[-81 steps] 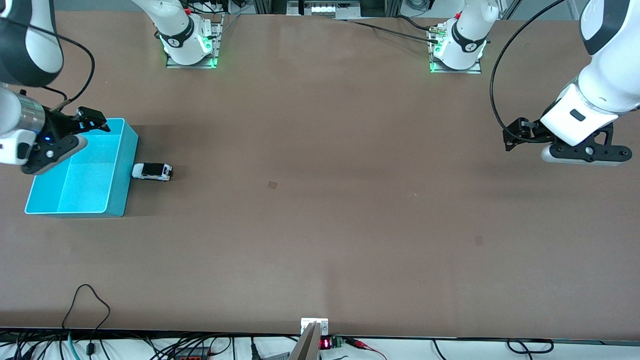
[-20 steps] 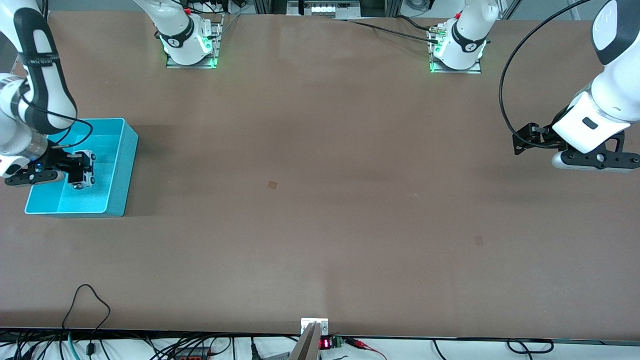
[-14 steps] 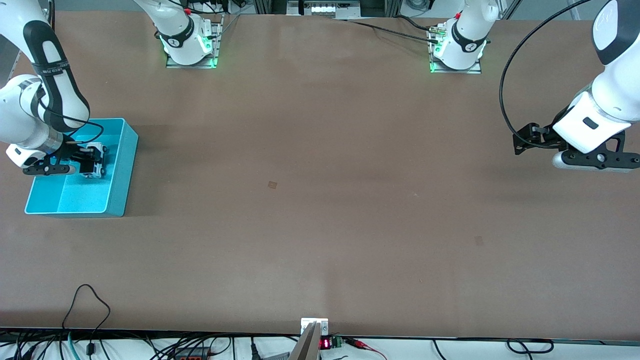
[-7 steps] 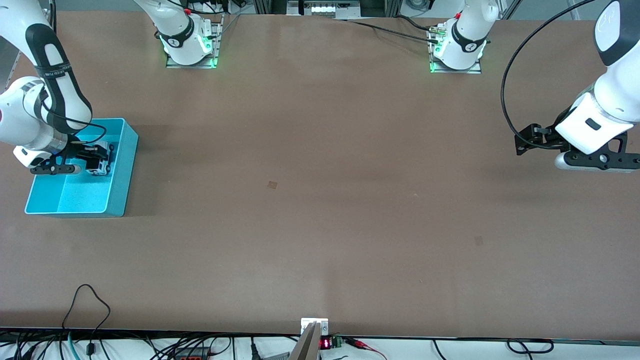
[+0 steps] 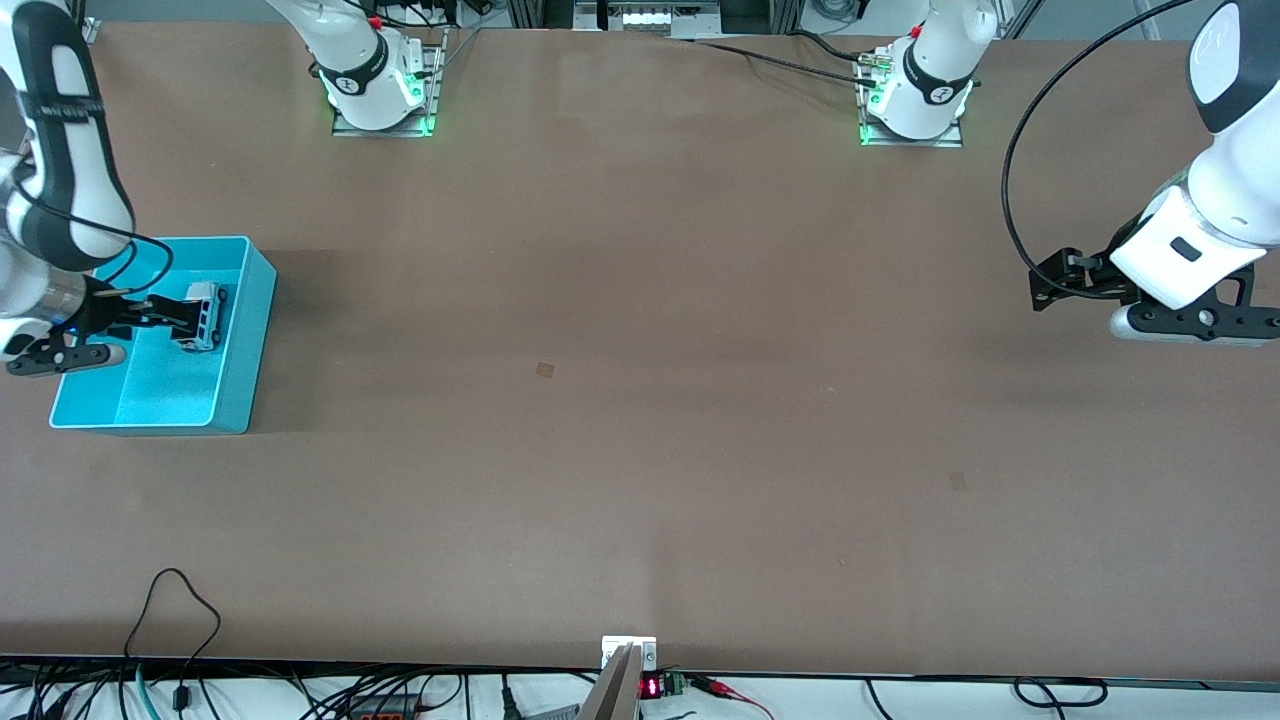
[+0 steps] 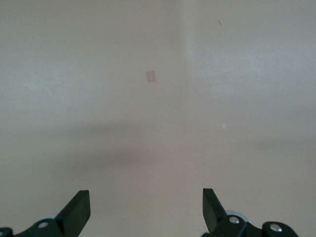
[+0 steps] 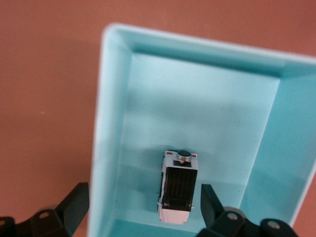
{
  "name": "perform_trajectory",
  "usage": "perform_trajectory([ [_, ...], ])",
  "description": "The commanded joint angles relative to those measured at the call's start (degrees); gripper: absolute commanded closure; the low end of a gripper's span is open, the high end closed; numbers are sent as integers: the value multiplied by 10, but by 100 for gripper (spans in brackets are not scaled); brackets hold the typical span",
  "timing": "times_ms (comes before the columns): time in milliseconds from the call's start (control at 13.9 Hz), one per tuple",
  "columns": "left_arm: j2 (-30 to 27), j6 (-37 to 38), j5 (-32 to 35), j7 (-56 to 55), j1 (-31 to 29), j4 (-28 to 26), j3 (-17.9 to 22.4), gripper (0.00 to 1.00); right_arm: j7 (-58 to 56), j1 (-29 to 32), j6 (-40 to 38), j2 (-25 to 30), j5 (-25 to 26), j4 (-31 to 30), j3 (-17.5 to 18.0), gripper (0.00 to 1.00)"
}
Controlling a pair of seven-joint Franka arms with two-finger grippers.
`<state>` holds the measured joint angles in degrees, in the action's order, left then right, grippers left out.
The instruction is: Wind and store white jeep toy
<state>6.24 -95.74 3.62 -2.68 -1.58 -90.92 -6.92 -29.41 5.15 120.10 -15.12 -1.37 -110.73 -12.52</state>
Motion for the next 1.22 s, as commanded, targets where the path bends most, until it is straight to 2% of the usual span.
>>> perform_trajectory([
  [0,7,11,8,12,-2,16,-1,0,-11,-33,-29,37,-1,20,-1,0],
  [288,7,11,8,12,-1,16,-1,0,32,-74,-31,82,-1,23,0,0],
  [648,7,11,8,12,-1,16,-1,0,124,-105,-60,104,-1,24,-1,0],
  [792,7,11,8,12,-1,16,-2,0,173,-141,-65,125,-2,23,-6,0],
  [864,7,11,8,12,-1,16,-1,0,209,-138,-78,137,1,24,4,0],
  [1080,7,11,8,12,-1,16,-2,0,228,-74,-111,175,-1,24,95,0],
  [1152,7,11,8,12,-1,16,-2,0,230,-72,-113,185,-1,24,100,0],
])
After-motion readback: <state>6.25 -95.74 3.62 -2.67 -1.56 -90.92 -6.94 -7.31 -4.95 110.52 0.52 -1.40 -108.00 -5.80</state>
